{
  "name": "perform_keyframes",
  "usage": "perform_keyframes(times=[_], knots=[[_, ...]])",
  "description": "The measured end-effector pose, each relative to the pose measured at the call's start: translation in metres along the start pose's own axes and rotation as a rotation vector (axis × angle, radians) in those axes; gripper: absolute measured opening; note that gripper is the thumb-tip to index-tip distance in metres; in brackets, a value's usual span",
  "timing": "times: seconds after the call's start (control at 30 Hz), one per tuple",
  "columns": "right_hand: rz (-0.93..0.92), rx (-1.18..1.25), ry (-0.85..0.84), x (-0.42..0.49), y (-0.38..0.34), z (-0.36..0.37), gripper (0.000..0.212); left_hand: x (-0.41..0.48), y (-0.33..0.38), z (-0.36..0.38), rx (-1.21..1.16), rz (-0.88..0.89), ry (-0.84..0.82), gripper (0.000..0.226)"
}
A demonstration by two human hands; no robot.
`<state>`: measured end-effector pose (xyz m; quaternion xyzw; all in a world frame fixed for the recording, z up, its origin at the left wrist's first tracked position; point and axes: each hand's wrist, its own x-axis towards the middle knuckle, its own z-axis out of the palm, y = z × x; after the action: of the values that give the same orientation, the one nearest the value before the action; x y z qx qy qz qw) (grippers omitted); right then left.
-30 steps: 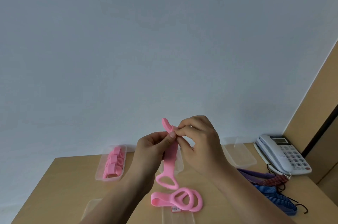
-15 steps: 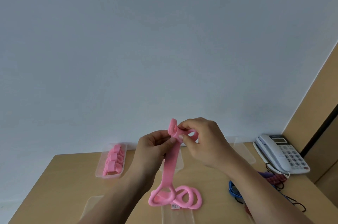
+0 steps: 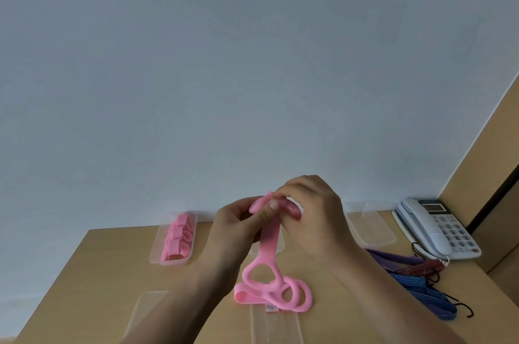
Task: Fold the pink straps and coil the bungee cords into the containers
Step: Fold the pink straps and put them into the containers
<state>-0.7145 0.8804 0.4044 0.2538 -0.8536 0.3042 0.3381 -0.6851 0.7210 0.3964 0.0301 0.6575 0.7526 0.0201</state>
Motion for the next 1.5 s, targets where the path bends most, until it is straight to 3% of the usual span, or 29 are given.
perform_keyframes(times=[0.33,0.43,0.53,0.77,0.9,1.07,1.37,1.5], knots=[[0.082,0.167,-0.153,-0.001,0.002,-0.009,0.016,0.0,-0.01,0.003,-0.021,-0.01,0.07,0.034],[0.217,0.132,-0.319,0.0,0.006,-0.007,0.028,0.002,-0.012,0.001,0.025,0.021,0.063,0.031],[0.239,0.178,-0.422,0.001,0.008,-0.008,0.023,0.004,-0.015,-0.001,0.045,0.027,0.089,0.045],[0.204,0.16,-0.293,-0.001,0.004,-0.007,0.016,0.004,-0.021,-0.003,-0.01,-0.044,0.126,0.056],[0.168,0.145,-0.218,0.001,0.003,-0.008,0.015,0.002,-0.018,-0.001,-0.053,-0.098,0.108,0.034],[0.112,0.086,-0.13,-0.001,0.003,-0.004,0.018,0.001,-0.016,0.001,-0.004,-0.128,0.115,0.02],[-0.008,0.027,-0.018,-0.011,0.007,0.005,0.02,0.001,-0.007,0.005,-0.044,-0.127,0.087,0.054],[0.025,0.072,-0.044,-0.014,0.008,0.002,0.014,0.001,-0.007,0.002,-0.06,-0.117,0.088,0.044]])
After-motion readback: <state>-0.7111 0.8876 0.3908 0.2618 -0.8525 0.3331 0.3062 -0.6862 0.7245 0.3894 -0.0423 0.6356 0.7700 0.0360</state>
